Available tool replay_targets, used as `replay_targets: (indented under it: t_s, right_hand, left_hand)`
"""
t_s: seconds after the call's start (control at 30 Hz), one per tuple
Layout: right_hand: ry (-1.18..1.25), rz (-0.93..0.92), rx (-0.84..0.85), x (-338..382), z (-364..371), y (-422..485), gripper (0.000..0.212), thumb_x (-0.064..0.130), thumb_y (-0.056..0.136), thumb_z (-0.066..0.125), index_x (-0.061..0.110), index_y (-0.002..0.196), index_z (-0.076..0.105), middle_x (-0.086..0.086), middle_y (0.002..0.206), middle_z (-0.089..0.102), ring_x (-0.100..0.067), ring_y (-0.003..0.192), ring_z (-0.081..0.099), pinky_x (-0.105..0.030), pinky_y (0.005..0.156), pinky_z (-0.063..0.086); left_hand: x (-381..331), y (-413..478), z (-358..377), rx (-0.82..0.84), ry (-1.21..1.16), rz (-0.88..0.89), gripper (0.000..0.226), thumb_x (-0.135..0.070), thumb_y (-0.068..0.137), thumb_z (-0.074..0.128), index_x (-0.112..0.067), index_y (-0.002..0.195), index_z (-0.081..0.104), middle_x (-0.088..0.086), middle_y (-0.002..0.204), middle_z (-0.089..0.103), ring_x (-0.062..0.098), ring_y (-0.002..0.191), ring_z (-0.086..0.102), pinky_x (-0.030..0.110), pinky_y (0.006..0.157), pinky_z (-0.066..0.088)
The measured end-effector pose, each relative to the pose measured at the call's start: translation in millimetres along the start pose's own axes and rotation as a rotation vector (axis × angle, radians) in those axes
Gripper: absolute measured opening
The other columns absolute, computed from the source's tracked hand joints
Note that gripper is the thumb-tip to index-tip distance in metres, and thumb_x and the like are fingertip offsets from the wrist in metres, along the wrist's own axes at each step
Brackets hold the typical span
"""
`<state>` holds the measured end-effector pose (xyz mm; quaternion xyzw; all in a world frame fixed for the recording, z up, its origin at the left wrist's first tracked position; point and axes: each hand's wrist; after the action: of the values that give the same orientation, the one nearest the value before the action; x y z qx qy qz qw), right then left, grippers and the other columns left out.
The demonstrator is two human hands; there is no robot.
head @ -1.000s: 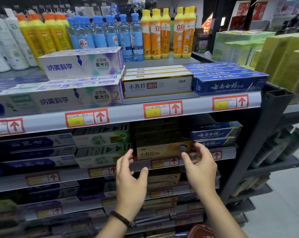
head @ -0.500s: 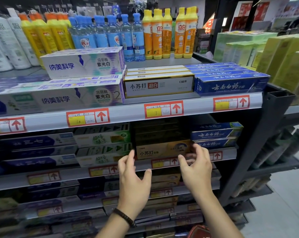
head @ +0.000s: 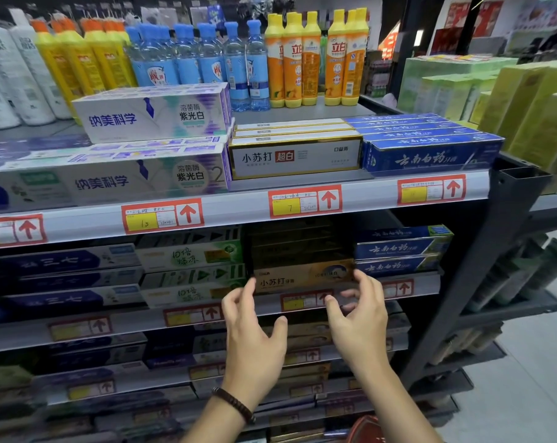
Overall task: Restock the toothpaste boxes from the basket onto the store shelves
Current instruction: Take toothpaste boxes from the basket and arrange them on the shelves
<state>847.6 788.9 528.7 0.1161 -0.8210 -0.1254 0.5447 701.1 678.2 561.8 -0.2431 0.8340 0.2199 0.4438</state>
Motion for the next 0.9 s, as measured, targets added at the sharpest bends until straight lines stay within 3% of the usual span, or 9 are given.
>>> replay_targets:
  t_s: [0.13,0.27,0.53,0.8,0.9]
  right_hand:
    - [-0.010,-0.019,0.021,-1,3,-5,0.061,0.020,0.092,0.078,0.018,0.147,0.051,0.010,0.138,0.042,-0.002,0.104,0.058,-0.015,0.080,0.048]
    - [-0.011,-0.008,0.049,-2,5,-9,0.057,0.024,0.093,0.078,0.024,0.144,0.052,0.006,0.150,0.037,-0.007,0.108,0.058,-0.014,0.081,0.048]
    - [-0.004,0.008,0.081,-1,5,-13,0.054,0.025,0.093,0.079,0.028,0.140,0.053,0.006,0.154,0.031,-0.006,0.103,0.060,-0.013,0.076,0.047]
    - [0.014,-0.038,0.040,-2,3,-16,0.051,0.020,0.091,0.079,0.027,0.137,0.058,0.009,0.148,0.038,-0.007,0.107,0.060,-0.015,0.079,0.051]
    - [0.042,-0.078,-0.002,-3,0,-20,0.047,0.015,0.091,0.078,0.029,0.132,0.059,0.010,0.136,0.046,-0.007,0.106,0.061,-0.022,0.080,0.055]
  left_hand:
    - [-1,-1,1,0.001,0.002,0.011,0.075,-0.030,0.098,0.070,-0.034,0.160,0.029,-0.018,0.148,0.023,0.005,0.119,0.045,0.003,0.072,0.036]
    - [-2,-3,1,0.020,0.027,0.042,0.075,-0.031,0.098,0.070,-0.036,0.161,0.028,-0.019,0.151,0.020,0.007,0.130,0.041,0.020,0.093,0.040]
    - [2,-4,5,0.053,0.021,0.025,0.078,-0.032,0.099,0.068,-0.037,0.162,0.024,-0.020,0.156,0.018,0.012,0.148,0.030,0.028,0.110,0.042]
    - [7,-9,8,0.018,-0.005,0.053,0.070,-0.027,0.097,0.071,-0.040,0.155,0.034,-0.024,0.143,0.023,0.011,0.145,0.033,0.026,0.110,0.040]
    - [10,-9,7,0.021,-0.012,0.036,0.067,-0.028,0.097,0.071,-0.044,0.150,0.035,-0.029,0.137,0.023,0.013,0.141,0.038,0.035,0.113,0.046]
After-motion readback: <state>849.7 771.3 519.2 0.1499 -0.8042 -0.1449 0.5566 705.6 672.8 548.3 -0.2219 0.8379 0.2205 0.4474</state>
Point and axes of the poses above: each hand's wrist, its own y-axis towards the middle knuckle, its own z-axis out of the palm, x = y × z
